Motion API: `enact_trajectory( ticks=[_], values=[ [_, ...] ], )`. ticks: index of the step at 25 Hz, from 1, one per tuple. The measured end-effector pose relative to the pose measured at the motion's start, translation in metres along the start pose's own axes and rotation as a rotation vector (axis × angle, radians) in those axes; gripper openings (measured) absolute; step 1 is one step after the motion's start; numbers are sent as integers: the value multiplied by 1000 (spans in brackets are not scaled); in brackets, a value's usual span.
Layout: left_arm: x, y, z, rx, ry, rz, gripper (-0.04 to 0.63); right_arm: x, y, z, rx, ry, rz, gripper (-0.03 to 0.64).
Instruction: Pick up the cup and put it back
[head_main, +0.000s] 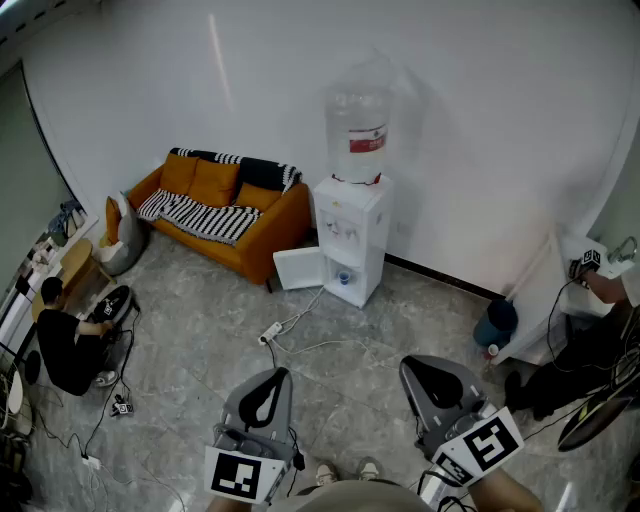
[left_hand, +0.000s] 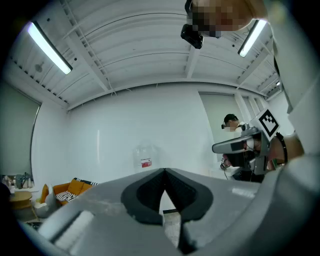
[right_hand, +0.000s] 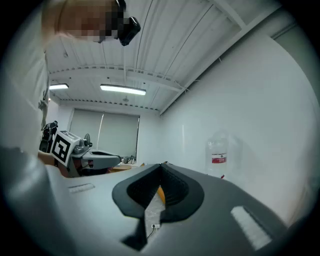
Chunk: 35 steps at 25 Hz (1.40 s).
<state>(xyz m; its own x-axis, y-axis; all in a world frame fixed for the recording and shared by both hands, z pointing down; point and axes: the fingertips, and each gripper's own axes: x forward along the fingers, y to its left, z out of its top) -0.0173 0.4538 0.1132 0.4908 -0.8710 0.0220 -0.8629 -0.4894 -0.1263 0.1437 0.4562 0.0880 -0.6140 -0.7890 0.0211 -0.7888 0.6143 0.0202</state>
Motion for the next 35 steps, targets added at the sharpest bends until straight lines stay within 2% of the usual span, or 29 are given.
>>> enact_trajectory(
  ticks=[10,19,20,21,23,28,35],
  values=[
    [8,-11,17,-6,-69,-8,3,-4,-16,-9,36,1,-18,3],
    [17,-29,12,-4,-22,-1,2,-19,-33,-10,69,-13,-32,3],
    [19,-32,11,-4,-17,-2,2,-22,-38,-9,80,-22,-43,20],
    [21,-35,10,-4,-13,-4,2,-24,-43,-9,87,-30,-54,99],
    [24,-42,9,-3,-5,-5,3,-30,-55,-7,94,-45,-78,176],
    [33,-56,7,1,6,11,2,-44,-77,-10,81,-53,-91,201],
    [46,-75,-8,-17,35,26,2,-47,-91,-24,78,-35,-44,210]
  ],
)
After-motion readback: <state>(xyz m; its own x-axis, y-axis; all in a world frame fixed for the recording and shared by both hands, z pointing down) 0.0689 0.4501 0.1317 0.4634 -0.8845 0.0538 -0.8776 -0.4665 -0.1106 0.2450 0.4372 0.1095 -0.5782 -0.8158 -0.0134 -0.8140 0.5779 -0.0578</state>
